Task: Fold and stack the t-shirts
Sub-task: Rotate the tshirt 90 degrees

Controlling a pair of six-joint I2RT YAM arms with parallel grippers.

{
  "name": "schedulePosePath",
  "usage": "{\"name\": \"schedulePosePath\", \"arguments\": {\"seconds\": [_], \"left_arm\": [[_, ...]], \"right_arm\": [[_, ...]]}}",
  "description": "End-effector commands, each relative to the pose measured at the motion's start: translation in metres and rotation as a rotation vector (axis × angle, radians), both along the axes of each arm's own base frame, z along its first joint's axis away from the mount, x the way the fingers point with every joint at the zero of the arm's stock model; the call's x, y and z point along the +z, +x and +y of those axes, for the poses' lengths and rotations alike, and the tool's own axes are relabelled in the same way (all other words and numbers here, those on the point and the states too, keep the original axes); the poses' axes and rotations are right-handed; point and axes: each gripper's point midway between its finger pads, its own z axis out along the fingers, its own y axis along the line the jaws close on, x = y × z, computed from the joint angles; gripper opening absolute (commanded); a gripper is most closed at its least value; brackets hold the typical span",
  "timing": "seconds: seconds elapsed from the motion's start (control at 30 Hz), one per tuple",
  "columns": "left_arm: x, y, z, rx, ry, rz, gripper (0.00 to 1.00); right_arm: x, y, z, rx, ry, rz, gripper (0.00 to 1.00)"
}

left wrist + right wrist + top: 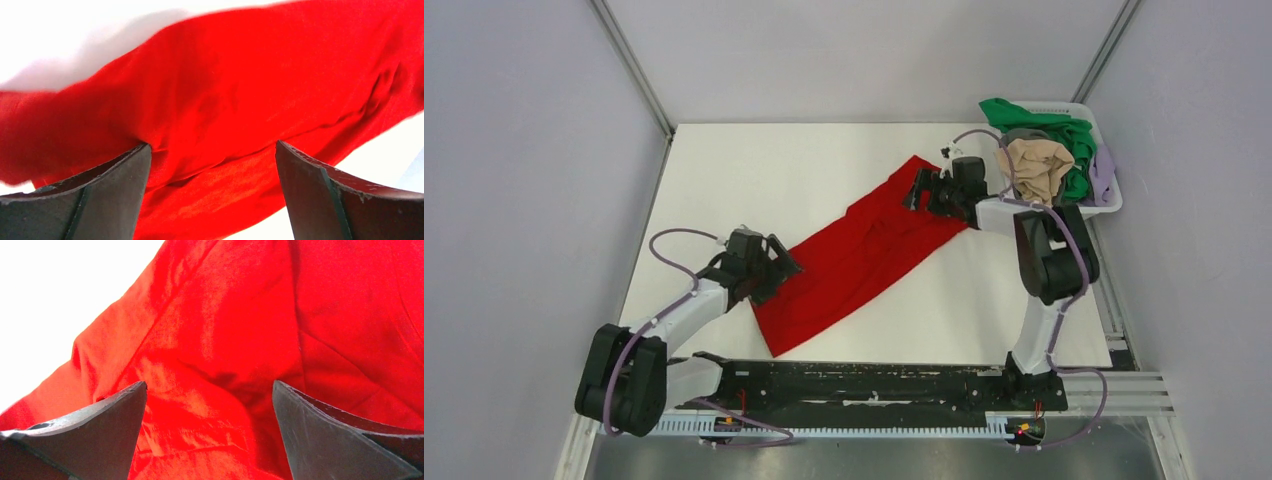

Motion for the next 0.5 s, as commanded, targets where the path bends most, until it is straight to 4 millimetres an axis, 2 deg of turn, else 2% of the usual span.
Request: {"name": "schedulePosePath", "arguments": {"seconds": [0.0,0.03,0.07,0.13,0.17,0.2,0.27,0.37,0.47], "left_arm": [[-0.028,-0.046,-0.026,0.014,-0.032,0.162,1.0],[-0.031,-0.051,-0.032,-0.01,-0.029,0.169,1.0],[-0.032,-0.055,-0.038,-0.029,-0.03,0.173,1.0],[-0.035,-0.064,-0.055,-0.089,-0.041,0.182,1.0],[-0.035,-0.071,-0.068,-0.142,-0.058,0.182,1.0],[-0.036,-0.076,-0.082,-0.186,-0.079,0.185,1.0],[-0.036,-0.091,-0.11,-0.299,-0.102,0.19,1.0],[-0.037,-0.108,-0.139,-0.447,-0.08,0.204,1.0],[-0.031,-0.117,-0.164,-0.576,-0.09,0.195,1.0]], "right_arm": [[-0.015,0.06,0.02,0.034,0.027,0.019,0.98],[-0.012,0.08,0.026,0.041,0.033,0.013,0.98],[-0.023,0.093,0.032,0.054,0.036,0.04,0.98],[-0.033,0.115,0.047,0.076,0.043,0.061,0.98],[-0.029,0.127,0.057,0.099,0.049,0.047,0.98],[-0.035,0.134,0.067,0.12,0.049,0.043,0.98],[-0.03,0.146,0.088,0.152,0.056,-0.005,0.98],[-0.019,0.161,0.116,0.161,0.102,-0.112,0.98],[-0.011,0.168,0.145,0.177,0.115,-0.18,0.98]]}}
